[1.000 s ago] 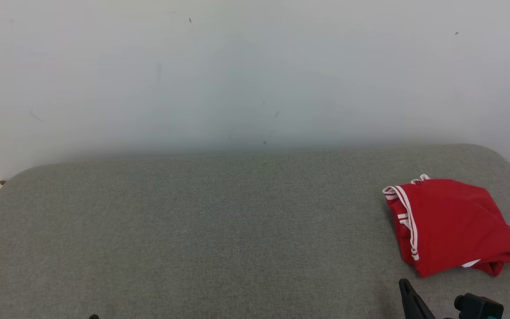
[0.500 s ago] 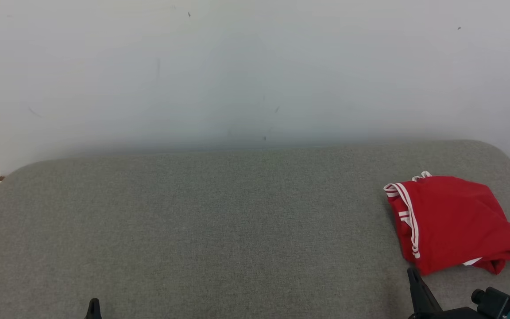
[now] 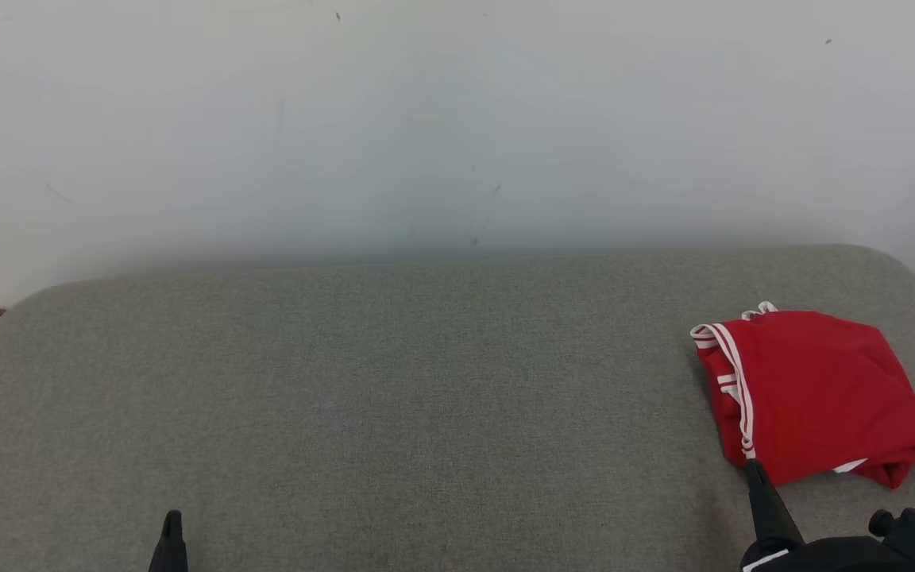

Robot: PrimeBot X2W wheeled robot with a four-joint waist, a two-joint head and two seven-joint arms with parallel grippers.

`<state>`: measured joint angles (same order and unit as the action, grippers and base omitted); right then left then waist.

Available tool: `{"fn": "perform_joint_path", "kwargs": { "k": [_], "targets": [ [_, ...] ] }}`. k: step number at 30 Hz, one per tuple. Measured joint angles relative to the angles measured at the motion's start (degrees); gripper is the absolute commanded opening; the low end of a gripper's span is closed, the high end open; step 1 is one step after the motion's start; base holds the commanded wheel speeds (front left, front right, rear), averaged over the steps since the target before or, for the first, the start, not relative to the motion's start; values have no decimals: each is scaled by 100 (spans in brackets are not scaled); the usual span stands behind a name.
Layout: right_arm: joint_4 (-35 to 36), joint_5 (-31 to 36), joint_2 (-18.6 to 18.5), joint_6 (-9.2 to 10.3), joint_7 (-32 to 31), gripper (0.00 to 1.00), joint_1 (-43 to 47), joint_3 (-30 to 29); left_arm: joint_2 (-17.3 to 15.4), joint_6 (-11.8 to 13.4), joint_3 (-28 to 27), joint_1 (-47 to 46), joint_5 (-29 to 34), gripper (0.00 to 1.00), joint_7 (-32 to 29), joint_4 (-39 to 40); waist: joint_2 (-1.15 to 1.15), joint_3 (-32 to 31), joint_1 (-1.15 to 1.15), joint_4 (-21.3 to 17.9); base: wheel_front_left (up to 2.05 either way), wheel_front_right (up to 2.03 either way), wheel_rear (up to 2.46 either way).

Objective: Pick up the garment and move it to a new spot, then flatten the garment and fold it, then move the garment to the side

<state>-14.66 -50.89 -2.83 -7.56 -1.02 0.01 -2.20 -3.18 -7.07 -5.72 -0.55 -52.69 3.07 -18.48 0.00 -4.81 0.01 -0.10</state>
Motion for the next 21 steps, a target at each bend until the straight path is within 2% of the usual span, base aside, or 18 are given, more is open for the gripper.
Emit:
{"fn": "perform_joint_path", "kwargs": {
  "k": [21],
  "targets": [
    [35, -1344, -2, 1, -75, 0, -166, -160, 5, 9, -9, -381, -1218, 0, -399, -46, 0, 118, 0, 2, 0, 0, 0]
  ]
}}
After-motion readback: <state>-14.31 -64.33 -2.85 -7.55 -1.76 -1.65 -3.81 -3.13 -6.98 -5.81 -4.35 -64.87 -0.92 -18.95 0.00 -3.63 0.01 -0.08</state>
